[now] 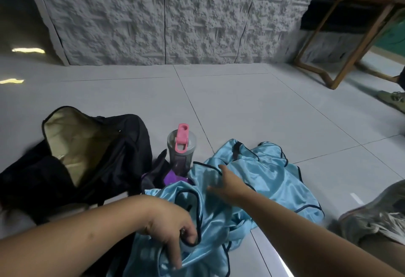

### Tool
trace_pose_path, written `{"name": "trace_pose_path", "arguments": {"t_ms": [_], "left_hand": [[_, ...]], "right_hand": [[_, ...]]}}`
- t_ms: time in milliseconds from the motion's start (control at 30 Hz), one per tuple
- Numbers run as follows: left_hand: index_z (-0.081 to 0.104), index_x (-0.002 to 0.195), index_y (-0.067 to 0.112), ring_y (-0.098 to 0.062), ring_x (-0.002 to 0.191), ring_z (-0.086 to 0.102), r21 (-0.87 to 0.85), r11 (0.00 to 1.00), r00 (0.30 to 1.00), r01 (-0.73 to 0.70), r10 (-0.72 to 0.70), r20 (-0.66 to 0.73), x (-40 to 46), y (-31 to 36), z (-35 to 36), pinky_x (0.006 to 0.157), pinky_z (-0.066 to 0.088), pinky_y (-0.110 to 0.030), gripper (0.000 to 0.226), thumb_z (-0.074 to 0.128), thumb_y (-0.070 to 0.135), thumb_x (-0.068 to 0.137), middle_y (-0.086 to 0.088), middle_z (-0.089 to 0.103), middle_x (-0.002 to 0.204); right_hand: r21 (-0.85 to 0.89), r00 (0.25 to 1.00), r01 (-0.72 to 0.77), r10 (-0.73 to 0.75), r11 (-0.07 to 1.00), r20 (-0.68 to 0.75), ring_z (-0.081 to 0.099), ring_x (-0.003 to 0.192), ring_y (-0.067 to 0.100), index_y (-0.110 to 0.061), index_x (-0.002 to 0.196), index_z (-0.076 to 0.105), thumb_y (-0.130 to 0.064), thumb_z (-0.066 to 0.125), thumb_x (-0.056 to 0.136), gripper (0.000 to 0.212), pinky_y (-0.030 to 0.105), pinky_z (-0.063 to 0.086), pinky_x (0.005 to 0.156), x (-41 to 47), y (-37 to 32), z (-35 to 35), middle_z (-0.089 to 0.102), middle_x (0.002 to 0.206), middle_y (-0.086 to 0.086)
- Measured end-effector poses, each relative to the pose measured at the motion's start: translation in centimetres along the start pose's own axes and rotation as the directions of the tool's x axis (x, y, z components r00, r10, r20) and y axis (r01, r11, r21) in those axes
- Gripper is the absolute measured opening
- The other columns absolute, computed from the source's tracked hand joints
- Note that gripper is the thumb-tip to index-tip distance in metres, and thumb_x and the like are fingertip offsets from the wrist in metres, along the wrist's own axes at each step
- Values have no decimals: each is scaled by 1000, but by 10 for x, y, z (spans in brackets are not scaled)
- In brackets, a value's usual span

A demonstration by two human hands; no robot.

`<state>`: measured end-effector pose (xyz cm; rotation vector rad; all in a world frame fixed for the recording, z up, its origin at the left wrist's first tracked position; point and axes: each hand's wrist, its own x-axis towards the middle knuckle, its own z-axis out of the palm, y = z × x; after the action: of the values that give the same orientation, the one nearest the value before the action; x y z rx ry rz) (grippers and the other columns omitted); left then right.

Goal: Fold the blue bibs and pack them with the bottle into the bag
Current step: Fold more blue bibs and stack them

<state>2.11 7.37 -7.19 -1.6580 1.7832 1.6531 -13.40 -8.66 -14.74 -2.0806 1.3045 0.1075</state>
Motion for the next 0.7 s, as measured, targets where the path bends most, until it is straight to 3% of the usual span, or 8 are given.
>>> {"name": "trace_pose_path", "arguments": {"t_ms": [67, 167, 267, 333, 400, 533, 633, 700], "left_hand": [[62, 91, 32, -6, 83, 52, -48, 999, 999, -7, 5, -41, -1, -10, 2, 68, 43, -19, 30, 86, 18, 80, 12, 59, 99], [64, 83, 30, -2, 74, 52, -143, 990, 998, -17, 8, -65, -3, -30, 4, 66, 44, -17, 26, 87, 16, 79, 11, 60, 89], [67, 77, 29, -7, 75, 57, -257, 966, 995, -12, -13, -96, -8, -45, 6, 73, 48, -24, 23, 86, 17, 78, 10, 65, 82], [69, 76, 27, -10, 76, 61, -315, 949, 988, -13, -35, -149, -10, -53, 5, 74, 51, -26, 18, 84, 20, 81, 8, 68, 79], [72, 81, 18, -14, 79, 64, -337, 941, 966, -5, -83, -246, -10, -62, 2, 76, 55, -31, 13, 81, 26, 83, -1, 71, 82], [66, 72, 7, -13, 63, 54, -426, 903, 787, -59, -221, -576, -11, -76, -11, 62, 43, -27, 38, 72, 44, 83, 1, 58, 64], [44, 56, 19, -11, 51, 37, -539, 816, 592, -208, -333, -734, -14, -75, -21, 49, 28, -26, 51, 66, 42, 95, 7, 37, 52], [47, 56, 17, -13, 52, 43, -574, 753, 536, -321, -355, -766, -18, -72, -26, 54, 33, -28, 51, 62, 43, 99, 5, 44, 53]], "right_hand": [[-44, 996, -74, 76, 996, 47, 54, 132, 32, -14, 159, 21, -48, 73, 89, 93, 40, 47, 104, 7, -2, 6, 51, 149, 12], [-61, 991, -119, 122, 991, 50, 61, 115, 28, -10, 144, 42, -45, 67, 93, 67, 34, 50, 90, 9, -5, 10, 61, 133, 12], [-3, 995, -85, 85, 996, -50, 68, 86, 21, -8, 103, 70, -52, 67, 90, 47, 34, 56, 77, 13, -3, 12, 72, 95, 6], [119, 989, -87, 100, 989, -107, 64, 66, 18, -9, 77, 68, -64, 72, 80, 56, 33, 54, 65, 15, -7, 8, 65, 70, 1], [245, 984, -157, 174, 957, -47, 62, 59, 19, -10, 74, 66, -61, 77, 78, 52, 33, 55, 60, 13, -17, -1, 63, 66, 5], [233, 896, -319, 212, 919, 391, 60, 44, 18, -6, 65, 71, -19, 81, 86, 27, 27, 52, 45, -5, -41, -34, 67, 58, 8], [52, 806, -367, 289, 929, 516, 71, 66, 27, -1, 79, 75, -3, 73, 87, 8, 40, 62, 72, -15, -39, -48, 75, 77, 16], [-62, 785, -346, 325, 936, 527, 73, 75, 27, 1, 86, 73, -1, 70, 87, 4, 40, 63, 79, -25, -33, -57, 76, 82, 15]]}}
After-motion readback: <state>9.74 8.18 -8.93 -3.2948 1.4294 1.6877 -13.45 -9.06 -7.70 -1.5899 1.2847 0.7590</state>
